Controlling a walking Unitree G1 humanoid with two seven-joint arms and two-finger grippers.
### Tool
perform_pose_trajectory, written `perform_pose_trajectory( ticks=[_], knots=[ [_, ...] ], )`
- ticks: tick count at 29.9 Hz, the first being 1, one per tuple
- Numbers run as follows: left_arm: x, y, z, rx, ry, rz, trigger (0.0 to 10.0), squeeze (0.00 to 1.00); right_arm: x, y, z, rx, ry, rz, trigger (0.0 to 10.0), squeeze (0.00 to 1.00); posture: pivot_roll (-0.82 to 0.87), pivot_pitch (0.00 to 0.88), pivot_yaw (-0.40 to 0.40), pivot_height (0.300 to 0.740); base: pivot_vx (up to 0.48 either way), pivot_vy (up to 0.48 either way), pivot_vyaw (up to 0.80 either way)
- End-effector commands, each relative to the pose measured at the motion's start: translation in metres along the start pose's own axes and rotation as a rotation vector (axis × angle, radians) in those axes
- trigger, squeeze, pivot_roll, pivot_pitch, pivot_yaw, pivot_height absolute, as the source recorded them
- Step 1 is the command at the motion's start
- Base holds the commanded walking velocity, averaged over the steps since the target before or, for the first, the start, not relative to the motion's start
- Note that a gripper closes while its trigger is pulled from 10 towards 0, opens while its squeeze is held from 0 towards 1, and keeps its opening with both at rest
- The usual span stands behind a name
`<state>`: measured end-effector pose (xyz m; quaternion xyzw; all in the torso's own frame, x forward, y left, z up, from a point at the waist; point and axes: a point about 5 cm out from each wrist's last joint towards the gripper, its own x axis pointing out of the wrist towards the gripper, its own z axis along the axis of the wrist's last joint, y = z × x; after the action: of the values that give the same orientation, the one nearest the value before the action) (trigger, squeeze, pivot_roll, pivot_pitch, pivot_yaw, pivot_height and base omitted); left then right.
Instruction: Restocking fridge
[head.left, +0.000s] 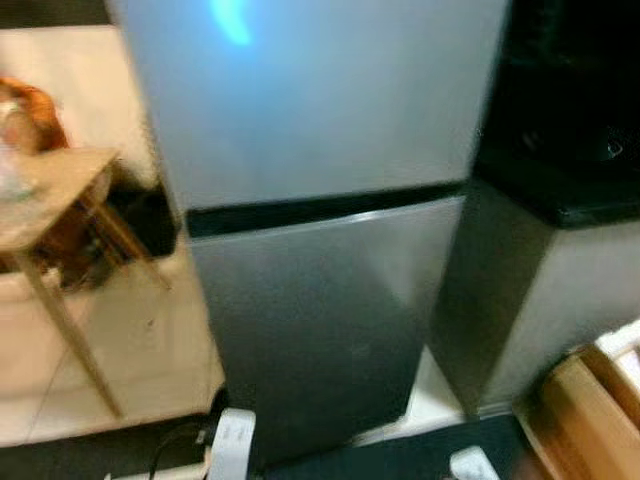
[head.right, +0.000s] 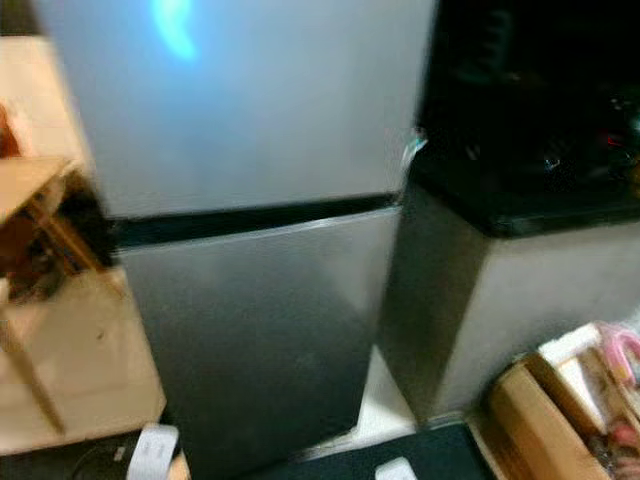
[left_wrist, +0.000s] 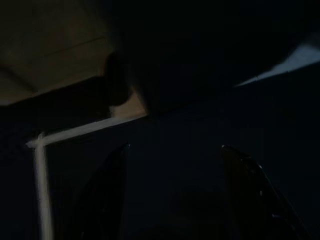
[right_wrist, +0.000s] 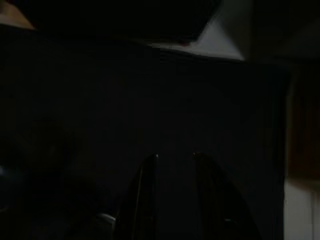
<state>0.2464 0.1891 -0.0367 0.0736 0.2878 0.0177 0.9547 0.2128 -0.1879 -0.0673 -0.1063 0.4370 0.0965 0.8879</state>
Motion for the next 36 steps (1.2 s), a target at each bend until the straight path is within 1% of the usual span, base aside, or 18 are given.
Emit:
perform_pose_trajectory(
  ticks=[1, 3, 4, 5, 7, 11, 16, 36],
  knots=[
    [-0.004, -0.001, -0.008, -0.003, 0.011, 0.006, 10.0, 0.00, -0.001, -0.001, -0.005, 0.011, 0.005, -0.002, 10.0, 0.00, 0.02, 0.071, -0.017, 0.740, 0.000, 0.000, 0.80],
    [-0.004, 0.000, -0.009, -0.014, 0.015, 0.010, 10.0, 0.00, -0.001, -0.001, -0.004, 0.025, -0.008, -0.011, 10.0, 0.00, 0.02, 0.070, -0.012, 0.740, 0.000, 0.000, 0.67],
    [-0.004, 0.002, -0.008, -0.032, 0.014, 0.011, 10.0, 0.00, -0.001, -0.004, -0.003, 0.065, -0.016, -0.035, 10.0, 0.00, 0.01, 0.069, -0.007, 0.740, 0.000, 0.000, 0.00],
    [-0.004, 0.002, -0.008, -0.032, 0.014, 0.011, 10.0, 0.00, -0.001, -0.004, -0.003, 0.065, -0.016, -0.035, 10.0, 0.00, 0.01, 0.069, -0.007, 0.740, 0.000, 0.000, 0.00],
    [-0.004, 0.006, -0.006, -0.067, 0.009, 0.003, 10.0, 0.00, -0.002, -0.007, -0.003, 0.113, -0.024, -0.067, 10.0, 0.00, 0.01, 0.065, 0.000, 0.740, 0.000, 0.000, 0.00],
    [-0.003, 0.007, -0.005, -0.071, 0.010, 0.011, 10.0, 0.00, -0.002, -0.008, -0.003, 0.113, -0.026, -0.071, 10.0, 0.00, 0.00, 0.063, 0.001, 0.740, 0.000, 0.000, 0.00],
    [0.000, 0.012, 0.000, -0.086, 0.016, 0.043, 10.0, 0.00, -0.003, -0.011, -0.005, 0.114, -0.024, -0.083, 10.0, 0.00, 0.00, 0.058, 0.006, 0.740, 0.294, 0.000, 0.00],
    [-0.002, 0.011, -0.006, -0.080, 0.033, 0.026, 10.0, 0.00, -0.003, -0.011, -0.008, 0.130, -0.022, -0.088, 10.0, 0.00, -0.01, 0.059, 0.011, 0.740, 0.307, 0.000, 0.00]
  ],
)
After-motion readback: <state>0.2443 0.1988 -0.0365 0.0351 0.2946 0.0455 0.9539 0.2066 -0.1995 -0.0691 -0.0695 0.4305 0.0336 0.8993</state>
